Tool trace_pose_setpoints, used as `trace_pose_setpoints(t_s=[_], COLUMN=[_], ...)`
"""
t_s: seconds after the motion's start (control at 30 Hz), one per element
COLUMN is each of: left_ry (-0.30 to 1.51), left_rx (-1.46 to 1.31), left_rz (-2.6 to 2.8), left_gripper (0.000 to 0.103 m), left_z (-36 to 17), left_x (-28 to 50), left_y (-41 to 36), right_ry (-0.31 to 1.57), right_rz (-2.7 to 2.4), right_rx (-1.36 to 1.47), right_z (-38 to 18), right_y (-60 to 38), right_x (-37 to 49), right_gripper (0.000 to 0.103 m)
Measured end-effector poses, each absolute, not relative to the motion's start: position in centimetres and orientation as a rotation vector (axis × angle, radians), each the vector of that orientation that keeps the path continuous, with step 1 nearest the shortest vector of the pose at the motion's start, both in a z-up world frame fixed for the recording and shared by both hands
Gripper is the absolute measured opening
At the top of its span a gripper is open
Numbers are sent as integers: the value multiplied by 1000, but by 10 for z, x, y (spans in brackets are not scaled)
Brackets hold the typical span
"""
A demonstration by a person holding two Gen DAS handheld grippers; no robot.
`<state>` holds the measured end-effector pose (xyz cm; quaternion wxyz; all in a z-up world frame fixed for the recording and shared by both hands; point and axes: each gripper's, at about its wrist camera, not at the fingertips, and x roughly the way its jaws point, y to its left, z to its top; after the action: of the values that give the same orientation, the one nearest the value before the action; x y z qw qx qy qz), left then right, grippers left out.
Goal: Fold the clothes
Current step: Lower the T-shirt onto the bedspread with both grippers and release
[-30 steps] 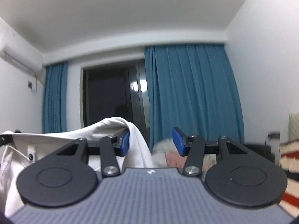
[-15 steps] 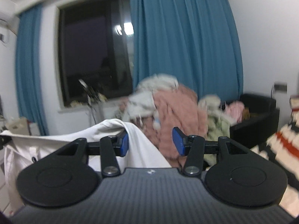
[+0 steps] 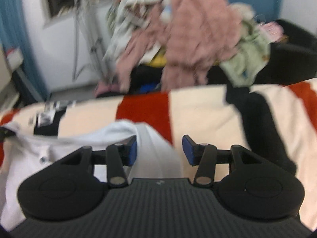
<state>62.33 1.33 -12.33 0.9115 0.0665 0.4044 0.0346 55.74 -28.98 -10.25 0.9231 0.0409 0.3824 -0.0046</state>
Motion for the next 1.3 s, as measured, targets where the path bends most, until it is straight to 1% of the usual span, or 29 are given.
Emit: trace_pose_setpoints(t_s=[0.1, 0.17, 0.23, 0.33, 0.47, 0.6, 0.7, 0.73, 0.97, 1.13, 1.3], left_ry=[1009, 1097, 1077, 1014, 925, 855, 797, 780, 654, 573, 459], left_rx=[161, 163, 173, 190, 155, 139, 125, 124, 96, 71, 76], left_rz=[17, -33, -37, -27, -19, -6, 3, 6, 13, 21, 54], left_gripper=[102, 102, 102, 103, 103, 103, 103, 103, 103, 103, 103], left_z=[-127, -118, -109, -95, -73, -51, -31, -14, 35, 53, 52], left_x=[655, 663, 661, 655, 627, 585, 543, 514, 374, 267, 164], left_y=[15, 14, 15, 15, 17, 18, 18, 14, 13, 17, 27], right_ry=[882, 926, 929, 890, 830, 759, 702, 682, 557, 467, 389], right_rz=[96, 163, 191, 204, 193, 176, 165, 160, 129, 84, 41], right_rx=[12, -32, -49, 5, 37, 42, 51, 55, 110, 103, 123], right_z=[-102, -93, -83, -65, -39, -14, 5, 12, 48, 61, 56], right_y=[-275, -263, -252, -245, -238, -233, -228, -227, -221, -216, -217], right_x=[573, 577, 576, 570, 547, 505, 466, 450, 318, 216, 127], right_gripper=[51, 50, 50, 50, 50, 50, 50, 50, 50, 50, 50])
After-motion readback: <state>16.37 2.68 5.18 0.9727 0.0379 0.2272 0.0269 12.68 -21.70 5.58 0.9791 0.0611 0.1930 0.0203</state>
